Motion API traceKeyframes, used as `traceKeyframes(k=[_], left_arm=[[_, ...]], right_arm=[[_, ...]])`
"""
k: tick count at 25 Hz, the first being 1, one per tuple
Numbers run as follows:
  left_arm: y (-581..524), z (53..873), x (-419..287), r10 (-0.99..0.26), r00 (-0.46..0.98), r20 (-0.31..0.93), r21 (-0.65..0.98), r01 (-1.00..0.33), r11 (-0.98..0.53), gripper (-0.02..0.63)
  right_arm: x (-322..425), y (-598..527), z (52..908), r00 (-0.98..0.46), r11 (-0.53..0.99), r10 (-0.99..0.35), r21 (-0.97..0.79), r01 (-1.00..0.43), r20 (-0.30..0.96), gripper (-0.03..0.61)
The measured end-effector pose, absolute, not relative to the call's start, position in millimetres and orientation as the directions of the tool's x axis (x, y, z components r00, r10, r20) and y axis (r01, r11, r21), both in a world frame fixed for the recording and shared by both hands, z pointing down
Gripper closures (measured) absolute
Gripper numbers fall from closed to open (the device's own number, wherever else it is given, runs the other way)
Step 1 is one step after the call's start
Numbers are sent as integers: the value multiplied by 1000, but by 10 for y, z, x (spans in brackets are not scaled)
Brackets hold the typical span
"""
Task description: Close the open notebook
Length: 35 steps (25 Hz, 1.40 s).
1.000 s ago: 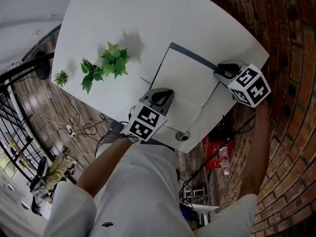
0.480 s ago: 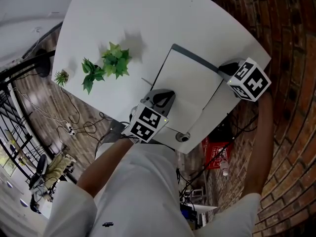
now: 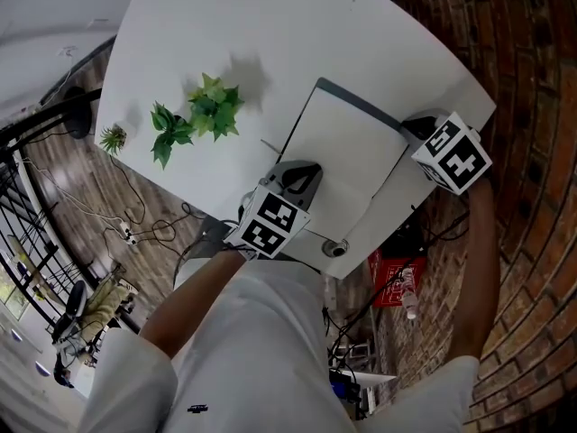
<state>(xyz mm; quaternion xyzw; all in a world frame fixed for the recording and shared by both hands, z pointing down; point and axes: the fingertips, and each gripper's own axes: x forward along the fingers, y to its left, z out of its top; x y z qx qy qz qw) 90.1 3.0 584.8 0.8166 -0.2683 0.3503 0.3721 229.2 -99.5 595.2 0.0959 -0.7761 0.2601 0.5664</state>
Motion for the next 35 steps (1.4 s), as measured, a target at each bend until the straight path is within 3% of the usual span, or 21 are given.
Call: traceKeyframes(k=[14,19,23,31,35], left_arm=[[99,5798,898,-170,616,769,416,-685,-598,604],[149,5795,883,-162,620,767,425,-682,-595,604],[135,5796,870,-167,623,765,425,-681,-596,604],[138,5827,871,-162,623,766,422,-676,-604,604],[140,5833,879,-165,617,770,412,-678,-609,604]], right_arm=[[2305,-978,5725,-389,836,52,-253,-486,920,568],[2375,-849,5783,-428,787,134,-359,-503,894,427],[2517,-726,5865,-459,717,152,-417,-559,875,422],[2517,-802,5859,-615,470,37,-557,-685,788,383],[2456,-822,5785,-672,351,8,-631,-692,740,302]])
